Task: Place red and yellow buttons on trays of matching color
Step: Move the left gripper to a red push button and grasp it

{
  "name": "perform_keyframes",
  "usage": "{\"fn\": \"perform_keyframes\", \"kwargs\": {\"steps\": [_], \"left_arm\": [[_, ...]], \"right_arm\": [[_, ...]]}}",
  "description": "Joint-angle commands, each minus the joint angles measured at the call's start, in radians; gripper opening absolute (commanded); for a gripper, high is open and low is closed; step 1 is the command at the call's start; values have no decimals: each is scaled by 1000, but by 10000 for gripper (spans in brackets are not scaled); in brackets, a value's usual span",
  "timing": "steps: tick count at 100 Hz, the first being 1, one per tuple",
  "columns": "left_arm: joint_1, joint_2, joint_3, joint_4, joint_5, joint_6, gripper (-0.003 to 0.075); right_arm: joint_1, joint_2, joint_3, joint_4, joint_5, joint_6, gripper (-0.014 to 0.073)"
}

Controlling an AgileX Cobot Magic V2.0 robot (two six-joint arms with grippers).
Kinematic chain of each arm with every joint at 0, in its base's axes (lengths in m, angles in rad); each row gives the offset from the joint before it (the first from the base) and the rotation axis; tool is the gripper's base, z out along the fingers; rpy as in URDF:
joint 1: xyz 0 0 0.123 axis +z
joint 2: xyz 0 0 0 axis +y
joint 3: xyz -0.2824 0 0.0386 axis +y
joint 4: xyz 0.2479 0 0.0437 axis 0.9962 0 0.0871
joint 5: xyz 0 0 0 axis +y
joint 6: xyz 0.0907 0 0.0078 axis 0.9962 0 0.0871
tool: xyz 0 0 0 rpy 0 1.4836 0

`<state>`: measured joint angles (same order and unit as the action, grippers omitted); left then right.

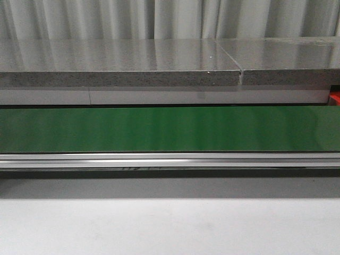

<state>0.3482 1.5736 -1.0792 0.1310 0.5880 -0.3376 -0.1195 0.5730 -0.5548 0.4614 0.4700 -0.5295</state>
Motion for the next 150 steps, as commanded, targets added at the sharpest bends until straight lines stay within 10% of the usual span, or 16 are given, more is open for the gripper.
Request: {"fn": "perform_keyframes", "kwargs": {"steps": [1, 123, 150], "left_arm": [[2, -13, -48, -1, -56, 14, 671], [2, 230, -153, -90, -47, 118, 668], [2, 230, -153, -113, -45, 118, 360]], "right_arm": [[-2, -2, -25, 25, -63, -10, -67], [-2, -2, -25, 25, -64, -10, -67], [-2, -2, -25, 25, -64, -10, -67]]}}
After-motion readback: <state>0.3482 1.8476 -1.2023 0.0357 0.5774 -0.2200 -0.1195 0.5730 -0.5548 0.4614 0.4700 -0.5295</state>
